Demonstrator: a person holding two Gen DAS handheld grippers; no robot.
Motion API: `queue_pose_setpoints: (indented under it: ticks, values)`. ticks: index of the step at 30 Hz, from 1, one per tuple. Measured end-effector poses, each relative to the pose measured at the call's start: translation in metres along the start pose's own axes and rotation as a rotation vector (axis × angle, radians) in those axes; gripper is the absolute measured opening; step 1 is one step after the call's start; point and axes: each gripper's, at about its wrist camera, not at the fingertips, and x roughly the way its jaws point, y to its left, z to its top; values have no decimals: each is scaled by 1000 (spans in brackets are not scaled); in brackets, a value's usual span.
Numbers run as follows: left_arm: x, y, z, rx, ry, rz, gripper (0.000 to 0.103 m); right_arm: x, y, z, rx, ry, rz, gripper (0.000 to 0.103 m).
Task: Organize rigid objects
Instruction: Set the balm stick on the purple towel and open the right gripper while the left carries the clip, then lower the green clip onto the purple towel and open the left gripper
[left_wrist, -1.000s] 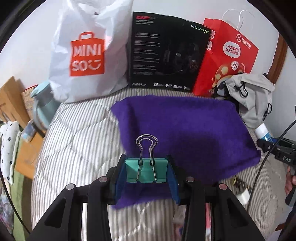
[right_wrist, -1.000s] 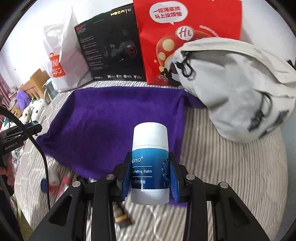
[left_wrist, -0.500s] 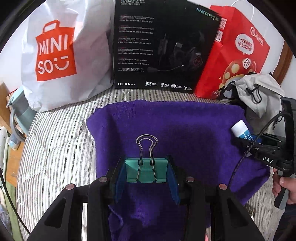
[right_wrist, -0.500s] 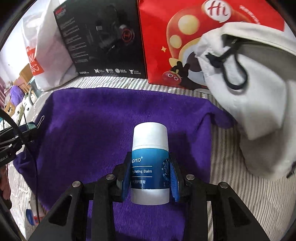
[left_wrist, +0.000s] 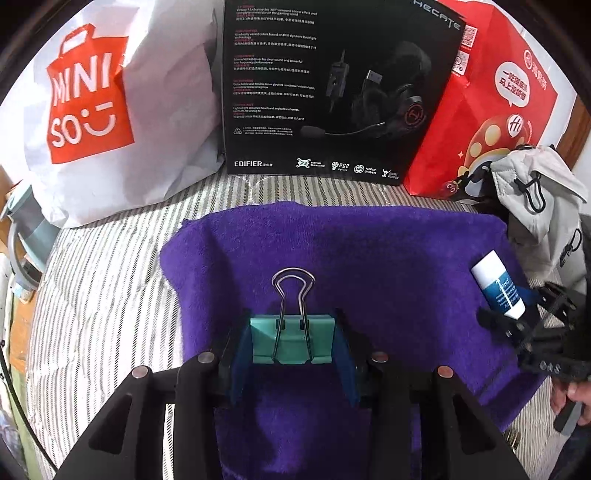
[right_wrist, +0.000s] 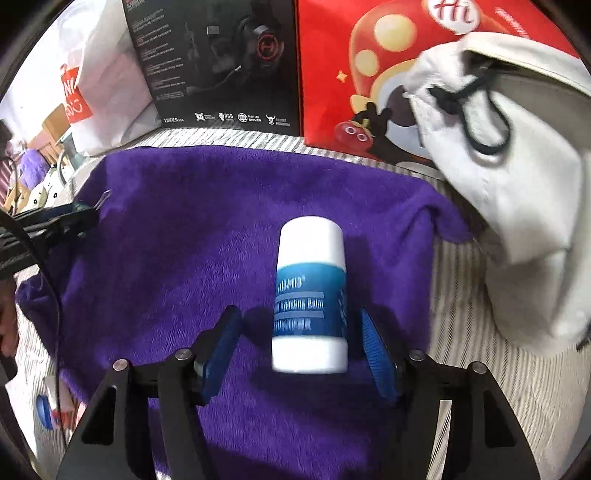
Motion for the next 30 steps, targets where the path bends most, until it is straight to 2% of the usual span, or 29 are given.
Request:
queue_pose_setpoints:
  ticks: [11,20,23,25,26,30]
  values:
    - [25,-9,2,27,39,17,39,-72,-15,-39,97,-78,29,65]
    - [26,-20,-7,73,29,75,41,-117,-29,-94,183,-95,5,65]
    - [24,-21,-11,65,36,76,48,-127,-31,-112,199,-95,0,65]
    - [22,-22,-17,63,42,81,62,-133,-32,-122,210,-93,-4,65]
    - [21,-22,-20,62,45,78,64,-135,-32,-125,213,-93,-2,65]
    - [11,-21,-31,45,54,66,67,-143,-30,-139,233,-96,5,65]
